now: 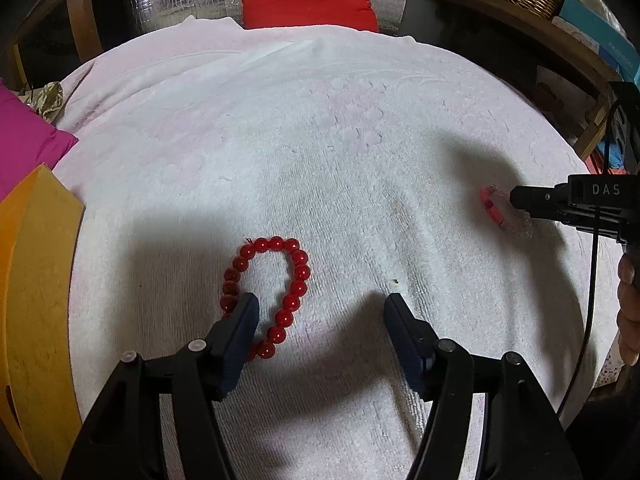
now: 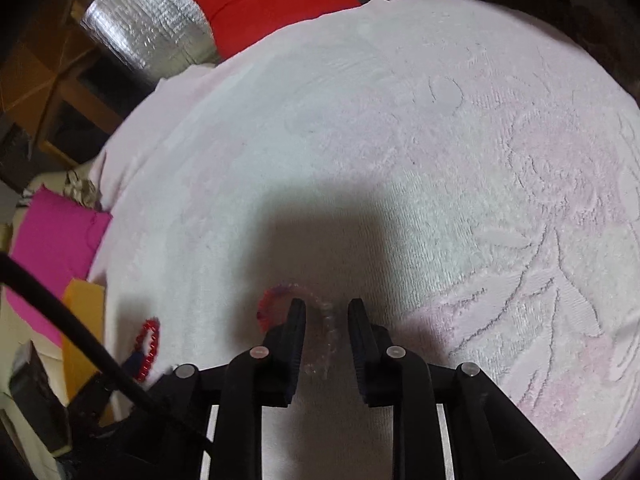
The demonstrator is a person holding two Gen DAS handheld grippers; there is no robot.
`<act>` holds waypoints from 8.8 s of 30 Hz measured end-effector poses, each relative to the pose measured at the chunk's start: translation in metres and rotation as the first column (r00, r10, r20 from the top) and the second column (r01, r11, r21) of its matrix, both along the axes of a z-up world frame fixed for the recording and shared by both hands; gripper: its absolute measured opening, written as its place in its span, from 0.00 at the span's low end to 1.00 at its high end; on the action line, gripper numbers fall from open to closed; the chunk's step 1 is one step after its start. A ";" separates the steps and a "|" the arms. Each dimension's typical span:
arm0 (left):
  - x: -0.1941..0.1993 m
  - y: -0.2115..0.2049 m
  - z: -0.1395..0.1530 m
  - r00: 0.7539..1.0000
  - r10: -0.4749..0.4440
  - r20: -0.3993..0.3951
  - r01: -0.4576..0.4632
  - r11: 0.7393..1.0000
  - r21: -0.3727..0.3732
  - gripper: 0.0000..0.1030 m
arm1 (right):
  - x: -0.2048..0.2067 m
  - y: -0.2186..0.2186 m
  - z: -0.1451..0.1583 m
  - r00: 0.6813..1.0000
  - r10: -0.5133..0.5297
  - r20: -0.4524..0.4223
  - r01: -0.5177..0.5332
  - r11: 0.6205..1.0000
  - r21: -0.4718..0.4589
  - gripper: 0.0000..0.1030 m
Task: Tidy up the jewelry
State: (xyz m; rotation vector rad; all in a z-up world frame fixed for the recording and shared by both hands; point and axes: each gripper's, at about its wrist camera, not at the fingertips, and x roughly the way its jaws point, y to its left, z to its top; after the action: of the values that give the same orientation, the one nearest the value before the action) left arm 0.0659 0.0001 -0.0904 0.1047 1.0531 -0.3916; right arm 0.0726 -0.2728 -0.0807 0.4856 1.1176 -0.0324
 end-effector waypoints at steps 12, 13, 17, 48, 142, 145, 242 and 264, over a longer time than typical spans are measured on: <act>0.004 0.023 0.007 1.000 0.001 0.006 0.000 0.998 -0.067 0.64 | 0.005 0.005 0.001 0.999 0.029 0.015 -0.029 1.000 0.001 0.26; 0.005 0.024 0.006 1.000 -0.003 0.003 0.004 0.997 -0.071 0.64 | 0.006 0.007 0.001 0.999 0.035 0.016 -0.035 0.999 -0.006 0.26; 0.006 0.023 0.002 1.000 -0.024 -0.010 0.024 0.997 -0.070 0.64 | 0.007 0.021 0.003 0.997 0.079 0.023 -0.077 0.994 -0.078 0.26; 0.016 0.013 -0.006 0.997 -0.073 0.039 0.074 0.997 -0.035 0.25 | 0.002 0.021 0.015 0.982 0.158 0.107 -0.132 0.967 -0.216 0.29; -0.047 0.308 0.049 0.763 0.611 0.213 -0.590 0.792 -0.159 0.09 | -0.040 0.412 0.065 0.688 0.635 0.351 -0.649 0.755 -0.092 0.08; -0.043 0.307 0.045 0.772 0.604 0.199 -0.586 0.797 -0.145 0.09 | -0.039 0.412 0.058 0.696 0.635 0.335 -0.648 0.757 -0.089 0.09; -0.323 0.215 0.298 0.490 0.656 0.574 -0.742 0.659 -0.119 0.87 | -0.313 0.291 0.289 0.594 0.567 0.571 -0.474 0.820 -0.321 0.65; -0.254 0.238 0.241 0.564 0.678 0.472 -0.752 0.657 -0.046 0.87 | -0.241 0.331 0.241 0.621 0.616 0.484 -0.533 0.785 -0.315 0.66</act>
State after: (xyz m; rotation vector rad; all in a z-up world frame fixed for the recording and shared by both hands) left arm -0.1876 0.2379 0.1502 -0.0988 0.5722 0.4733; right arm -0.1684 0.0583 0.1603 -0.0336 0.6208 0.5753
